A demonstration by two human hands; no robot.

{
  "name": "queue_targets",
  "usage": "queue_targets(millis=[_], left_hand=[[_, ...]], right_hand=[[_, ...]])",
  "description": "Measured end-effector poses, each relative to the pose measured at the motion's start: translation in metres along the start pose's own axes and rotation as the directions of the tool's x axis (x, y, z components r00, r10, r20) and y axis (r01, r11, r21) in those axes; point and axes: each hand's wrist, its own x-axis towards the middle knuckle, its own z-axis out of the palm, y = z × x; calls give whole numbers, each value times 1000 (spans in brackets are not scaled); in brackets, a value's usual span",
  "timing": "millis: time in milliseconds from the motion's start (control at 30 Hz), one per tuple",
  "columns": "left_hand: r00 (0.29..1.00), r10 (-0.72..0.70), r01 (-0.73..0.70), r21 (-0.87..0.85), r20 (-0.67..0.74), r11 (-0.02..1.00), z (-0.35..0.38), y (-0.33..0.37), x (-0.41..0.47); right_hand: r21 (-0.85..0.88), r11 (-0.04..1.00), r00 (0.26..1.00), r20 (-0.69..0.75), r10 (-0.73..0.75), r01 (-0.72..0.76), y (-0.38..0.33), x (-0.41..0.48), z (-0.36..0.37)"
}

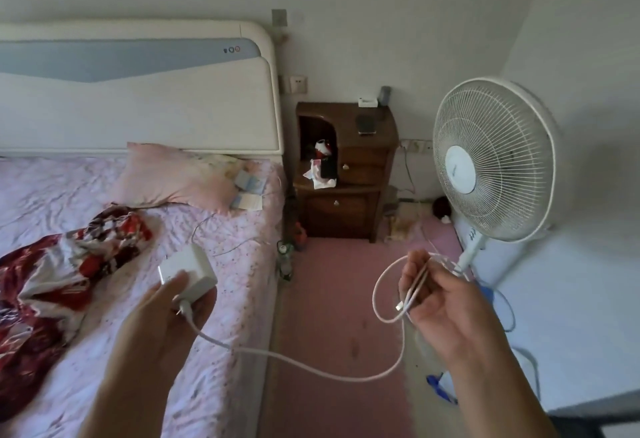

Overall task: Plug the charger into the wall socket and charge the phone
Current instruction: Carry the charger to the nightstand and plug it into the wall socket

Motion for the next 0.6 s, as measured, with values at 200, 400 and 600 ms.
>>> queue_targets(millis=[200,400,600], left_hand=[[998,-51,51,-8,42,999,36,3,32],[991,-116,118,-30,68,993,72,15,85],[984,-143,148,-39,110,988,105,44,149]], right_hand=[[49,998,999,-28,-25,27,-3,27,17],[3,999,996,-77,-54,54,-1,68,44],[-29,994,987,-122,-109,106,10,122,85]])
